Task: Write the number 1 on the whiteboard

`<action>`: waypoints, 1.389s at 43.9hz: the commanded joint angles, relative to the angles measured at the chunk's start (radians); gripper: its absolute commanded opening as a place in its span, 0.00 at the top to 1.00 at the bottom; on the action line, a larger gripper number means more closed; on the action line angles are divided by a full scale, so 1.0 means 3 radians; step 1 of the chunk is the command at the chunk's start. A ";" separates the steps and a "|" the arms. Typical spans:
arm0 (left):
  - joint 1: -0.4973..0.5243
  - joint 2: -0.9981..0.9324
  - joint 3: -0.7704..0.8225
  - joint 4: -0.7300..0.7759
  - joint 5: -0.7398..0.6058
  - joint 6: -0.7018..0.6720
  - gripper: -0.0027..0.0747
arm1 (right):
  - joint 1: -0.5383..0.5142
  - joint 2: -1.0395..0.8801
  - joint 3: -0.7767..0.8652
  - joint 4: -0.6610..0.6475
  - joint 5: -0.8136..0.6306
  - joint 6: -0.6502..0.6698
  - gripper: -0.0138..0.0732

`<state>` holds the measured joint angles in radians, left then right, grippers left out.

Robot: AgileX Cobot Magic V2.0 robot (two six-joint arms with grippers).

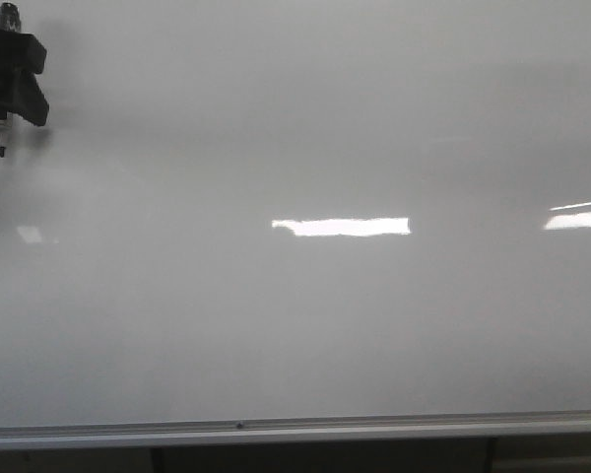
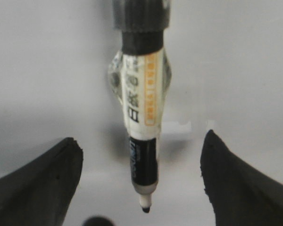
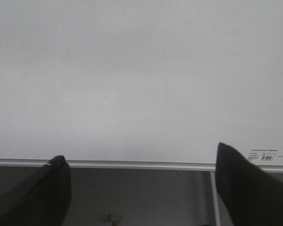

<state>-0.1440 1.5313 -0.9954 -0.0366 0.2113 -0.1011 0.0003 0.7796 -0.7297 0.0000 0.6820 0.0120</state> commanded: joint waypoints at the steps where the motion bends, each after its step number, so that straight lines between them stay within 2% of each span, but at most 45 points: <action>1: -0.0027 -0.0050 -0.0112 -0.0008 -0.0326 -0.0037 0.37 | 0.0001 0.0002 -0.0094 0.0000 -0.0229 -0.0020 0.10; 6: -0.0027 0.0021 -0.0112 -0.0008 -0.0326 -0.0037 0.47 | 0.0001 0.0002 -0.0094 0.0000 -0.0229 -0.0020 0.10; 15: -0.0027 0.0051 -0.0112 -0.0008 -0.0335 -0.0037 0.57 | 0.0001 0.0002 -0.0094 0.0000 -0.0229 -0.0020 0.10; 29: -0.0027 0.0028 -0.0118 0.0083 -0.0214 -0.0022 0.92 | 0.0001 0.0002 -0.0094 0.0000 -0.0256 -0.0020 0.10; 33: -0.0027 -0.0067 -0.0118 0.0145 -0.0028 0.0024 0.98 | 0.0001 0.0002 -0.0094 0.0000 -0.0281 -0.0020 0.10; 38: -0.0035 -0.0306 -0.0133 0.0152 0.0362 0.0401 0.99 | 0.0001 0.0002 -0.0102 0.0032 -0.0236 -0.0040 0.10; 43: -0.0064 -0.0573 -0.0251 0.0056 0.1011 0.0913 0.99 | 0.0004 0.0032 -0.0166 0.0170 -0.0061 -0.0130 0.10; 47: -0.0105 -0.0725 -0.0421 -0.0217 0.1580 0.1387 0.99 | 0.0004 0.0080 -0.0266 0.0418 0.0116 -0.0361 0.10; 53: -0.0196 -0.0864 -0.0722 -0.0871 0.2486 0.2431 0.99 | 0.0004 0.0174 -0.0457 0.0976 0.0413 -0.0995 0.10; 57: -0.0313 -0.0894 -0.0888 -0.1129 0.2887 0.2756 0.99 | 0.0027 0.0236 -0.0575 0.1406 0.0601 -0.1551 0.10; 61: -0.0537 -0.0894 -0.1003 -0.1122 0.3075 0.2815 0.99 | 0.0146 0.0314 -0.0676 0.1813 0.0730 -0.2063 0.10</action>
<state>-0.2495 1.2947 -1.2360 -0.3211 1.0946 0.6923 0.0205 0.8590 -0.8766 0.4023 0.9055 -0.4530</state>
